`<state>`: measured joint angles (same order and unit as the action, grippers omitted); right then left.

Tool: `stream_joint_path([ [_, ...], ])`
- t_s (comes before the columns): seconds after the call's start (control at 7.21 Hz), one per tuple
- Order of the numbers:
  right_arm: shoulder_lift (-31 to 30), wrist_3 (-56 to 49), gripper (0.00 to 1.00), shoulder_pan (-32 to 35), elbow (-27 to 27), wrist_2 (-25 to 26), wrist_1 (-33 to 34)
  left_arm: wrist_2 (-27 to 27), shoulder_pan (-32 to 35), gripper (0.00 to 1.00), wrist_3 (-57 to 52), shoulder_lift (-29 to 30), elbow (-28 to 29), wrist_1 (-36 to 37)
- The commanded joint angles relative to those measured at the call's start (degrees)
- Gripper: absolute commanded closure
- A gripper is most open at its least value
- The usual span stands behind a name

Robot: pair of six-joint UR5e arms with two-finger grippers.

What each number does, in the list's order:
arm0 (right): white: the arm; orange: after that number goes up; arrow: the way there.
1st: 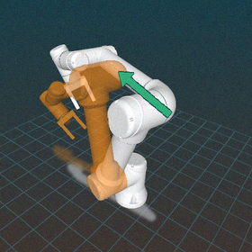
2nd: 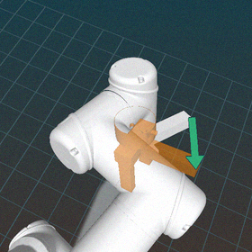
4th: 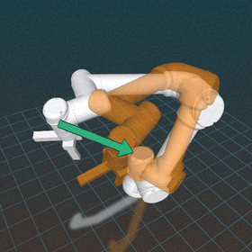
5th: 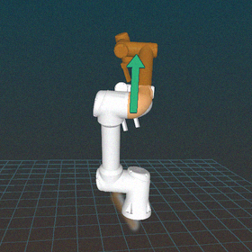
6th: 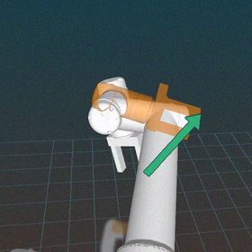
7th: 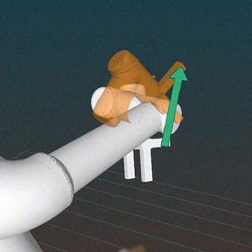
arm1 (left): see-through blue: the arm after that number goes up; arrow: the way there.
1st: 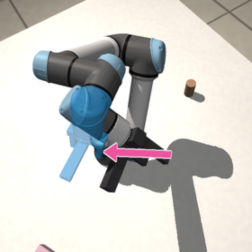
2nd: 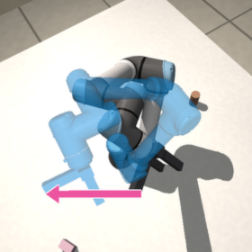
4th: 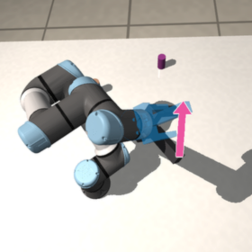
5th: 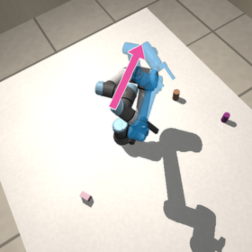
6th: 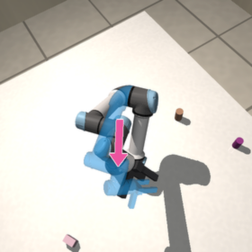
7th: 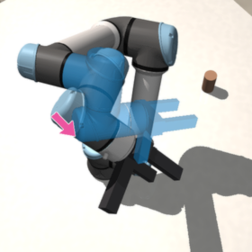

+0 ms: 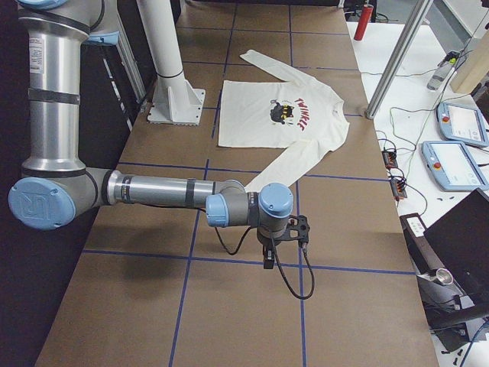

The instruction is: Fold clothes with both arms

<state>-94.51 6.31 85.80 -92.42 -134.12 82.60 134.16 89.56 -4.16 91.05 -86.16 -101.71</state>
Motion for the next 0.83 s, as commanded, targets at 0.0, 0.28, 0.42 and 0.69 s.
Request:
stream_joint_path([
  [0.0,1.34,0.01,0.00,-0.11,-1.00,-0.35,-0.07,-0.13,0.00,0.00,-0.32,-0.17,0.29,-5.75],
  [0.28,5.44,0.01,0.00,-2.30,-1.01,0.09,-0.07,0.13,0.01,0.00,-0.32,-2.02,3.17,-13.92],
  [0.42,7.22,0.10,0.00,-2.39,-1.01,0.18,-0.07,-1.26,0.01,0.00,0.20,-1.84,3.37,-18.48],
  [0.69,11.52,0.19,0.00,-2.22,-0.74,0.35,-4.51,-3.20,0.09,0.00,0.38,1.21,2.15,-20.71],
])
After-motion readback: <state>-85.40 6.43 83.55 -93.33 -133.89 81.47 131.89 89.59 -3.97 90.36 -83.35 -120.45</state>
